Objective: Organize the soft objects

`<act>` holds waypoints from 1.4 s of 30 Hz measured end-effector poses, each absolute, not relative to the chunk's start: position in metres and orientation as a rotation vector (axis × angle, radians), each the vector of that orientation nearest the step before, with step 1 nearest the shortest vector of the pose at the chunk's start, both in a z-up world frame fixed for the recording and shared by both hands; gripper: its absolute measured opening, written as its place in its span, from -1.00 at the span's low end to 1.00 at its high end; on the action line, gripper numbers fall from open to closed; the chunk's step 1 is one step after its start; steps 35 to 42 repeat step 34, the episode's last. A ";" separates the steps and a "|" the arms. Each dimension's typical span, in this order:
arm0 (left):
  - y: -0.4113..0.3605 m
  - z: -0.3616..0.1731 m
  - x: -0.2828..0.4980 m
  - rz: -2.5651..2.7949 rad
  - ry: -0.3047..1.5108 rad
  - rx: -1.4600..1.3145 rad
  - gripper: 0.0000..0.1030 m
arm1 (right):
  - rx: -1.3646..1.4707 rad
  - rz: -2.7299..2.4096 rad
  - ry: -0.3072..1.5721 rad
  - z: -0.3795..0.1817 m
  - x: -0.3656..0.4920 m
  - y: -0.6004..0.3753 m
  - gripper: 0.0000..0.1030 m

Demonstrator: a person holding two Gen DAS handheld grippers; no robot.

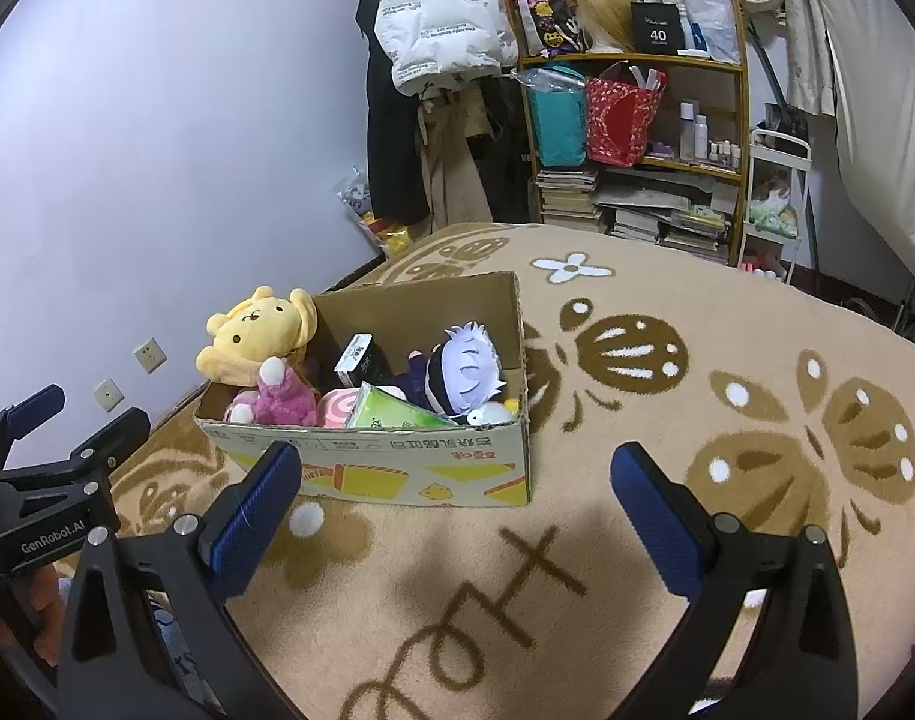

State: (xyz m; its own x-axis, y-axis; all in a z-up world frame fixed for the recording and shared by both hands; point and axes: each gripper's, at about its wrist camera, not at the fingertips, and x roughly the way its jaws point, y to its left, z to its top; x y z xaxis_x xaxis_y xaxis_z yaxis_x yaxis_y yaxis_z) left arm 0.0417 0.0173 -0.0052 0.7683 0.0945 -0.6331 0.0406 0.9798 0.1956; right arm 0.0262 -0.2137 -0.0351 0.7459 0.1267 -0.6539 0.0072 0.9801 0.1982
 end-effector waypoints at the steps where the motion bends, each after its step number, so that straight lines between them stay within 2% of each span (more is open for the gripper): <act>1: 0.017 -0.005 0.042 0.028 0.696 0.203 0.99 | 0.194 0.066 0.727 -0.035 0.026 -0.214 1.00; 42: 0.011 -0.010 0.039 0.011 0.698 0.227 0.99 | 0.187 0.048 0.720 -0.031 0.025 -0.221 1.00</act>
